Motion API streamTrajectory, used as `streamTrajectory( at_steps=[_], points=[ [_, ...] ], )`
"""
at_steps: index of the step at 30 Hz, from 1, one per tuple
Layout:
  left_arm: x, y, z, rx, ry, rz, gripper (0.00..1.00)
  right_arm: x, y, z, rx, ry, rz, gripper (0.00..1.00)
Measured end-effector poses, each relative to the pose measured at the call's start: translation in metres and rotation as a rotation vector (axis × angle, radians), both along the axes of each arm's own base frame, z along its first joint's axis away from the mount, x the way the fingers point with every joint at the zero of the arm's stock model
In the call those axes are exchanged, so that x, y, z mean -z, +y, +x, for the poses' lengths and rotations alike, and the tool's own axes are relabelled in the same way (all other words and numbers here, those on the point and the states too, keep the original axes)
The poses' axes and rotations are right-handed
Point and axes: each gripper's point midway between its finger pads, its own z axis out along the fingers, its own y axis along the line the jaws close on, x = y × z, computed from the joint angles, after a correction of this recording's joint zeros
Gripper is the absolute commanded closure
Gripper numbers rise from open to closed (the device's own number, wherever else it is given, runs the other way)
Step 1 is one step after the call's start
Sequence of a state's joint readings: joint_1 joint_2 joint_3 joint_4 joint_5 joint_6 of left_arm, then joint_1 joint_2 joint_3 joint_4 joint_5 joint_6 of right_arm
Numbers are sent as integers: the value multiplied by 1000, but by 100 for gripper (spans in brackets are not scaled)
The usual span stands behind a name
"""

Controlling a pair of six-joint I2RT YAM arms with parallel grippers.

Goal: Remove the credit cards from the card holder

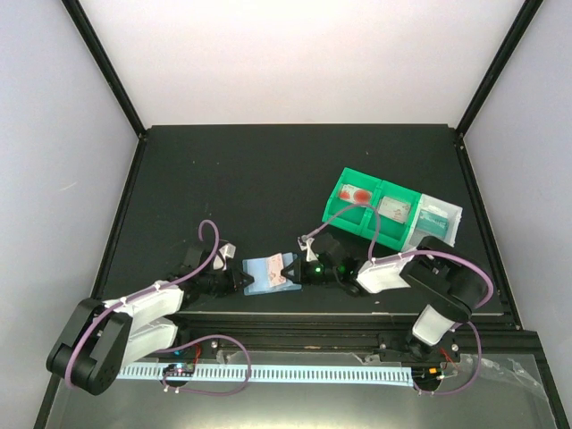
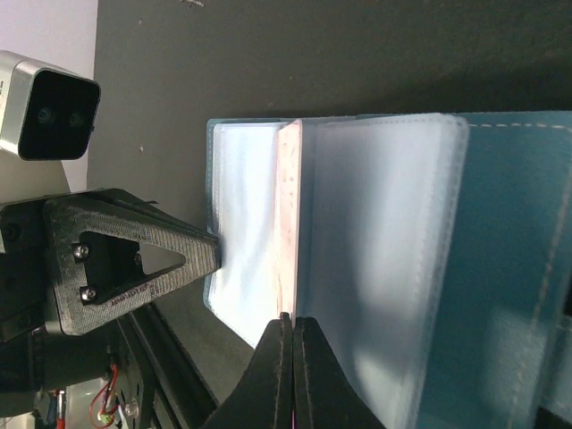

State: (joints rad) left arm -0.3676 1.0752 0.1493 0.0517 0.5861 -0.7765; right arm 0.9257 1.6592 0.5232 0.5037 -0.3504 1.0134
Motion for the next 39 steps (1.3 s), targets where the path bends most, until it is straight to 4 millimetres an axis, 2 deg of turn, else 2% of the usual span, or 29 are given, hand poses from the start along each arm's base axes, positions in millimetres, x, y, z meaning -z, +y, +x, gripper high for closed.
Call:
streamTrajectory(
  at_steps=[6, 13, 16, 19, 23, 30, 39],
  points=[
    [-1, -1, 1, 0, 0, 0, 93, -6, -9, 3, 7, -31, -25, 99],
    [-8, -1, 3, 0, -15, -8, 72, -12, -25, 4, -36, -93, -101, 99],
    [-14, -1, 3, -1, -25, -12, 58, -22, -28, 4, -71, -138, -128, 99],
    [-25, -2, 4, 1, -48, -21, 43, -37, -30, 3, -109, -190, -145, 99],
    [-47, -6, 9, 23, -114, -41, 32, -53, -32, 2, -158, -248, -167, 99],
    [-96, -17, 7, 105, -269, -129, 26, -80, -38, -12, -277, -323, -178, 99],
    [-141, -35, -13, 258, -382, -304, 30, -130, -26, -54, -530, -362, 8, 99]
  ],
)
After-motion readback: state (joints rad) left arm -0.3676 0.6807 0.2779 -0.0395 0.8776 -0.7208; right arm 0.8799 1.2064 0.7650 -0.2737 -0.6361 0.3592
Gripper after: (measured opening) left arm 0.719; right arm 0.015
